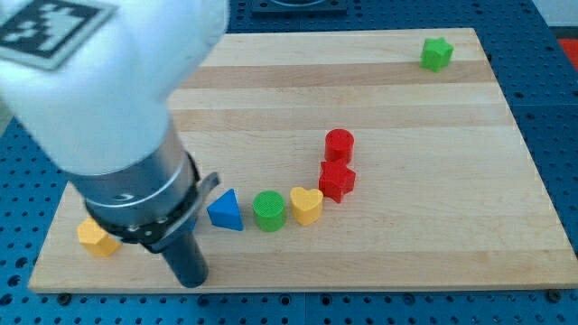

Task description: Move the blue cube parallel to the left of the blue triangle

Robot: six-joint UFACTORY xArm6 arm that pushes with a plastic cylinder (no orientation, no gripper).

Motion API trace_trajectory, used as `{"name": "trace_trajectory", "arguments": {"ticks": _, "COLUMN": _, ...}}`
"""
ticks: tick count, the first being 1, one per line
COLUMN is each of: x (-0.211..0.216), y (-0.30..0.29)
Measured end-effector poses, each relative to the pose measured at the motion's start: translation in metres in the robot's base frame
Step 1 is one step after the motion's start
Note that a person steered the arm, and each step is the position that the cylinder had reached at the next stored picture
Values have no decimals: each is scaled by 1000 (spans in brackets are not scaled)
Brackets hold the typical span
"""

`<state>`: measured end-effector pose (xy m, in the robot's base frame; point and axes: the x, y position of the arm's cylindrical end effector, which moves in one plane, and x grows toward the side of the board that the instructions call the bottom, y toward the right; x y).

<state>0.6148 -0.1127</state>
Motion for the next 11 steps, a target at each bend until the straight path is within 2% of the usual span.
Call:
{"name": "trace_trajectory", "arguments": {"ticks": 1, "x": 0, "y": 0}}
{"name": "trace_trajectory", "arguments": {"ticks": 2, "x": -36, "y": 0}}
{"name": "trace_trajectory", "arguments": {"ticks": 4, "x": -48, "y": -1}}
{"name": "trace_trajectory", "arguments": {"ticks": 5, "x": -59, "y": -19}}
{"name": "trace_trajectory", "arguments": {"ticks": 7, "x": -45, "y": -29}}
{"name": "trace_trajectory", "arguments": {"ticks": 8, "x": 3, "y": -29}}
{"name": "trace_trajectory", "arguments": {"ticks": 9, "x": 2, "y": -39}}
{"name": "trace_trajectory", "arguments": {"ticks": 11, "x": -47, "y": -46}}
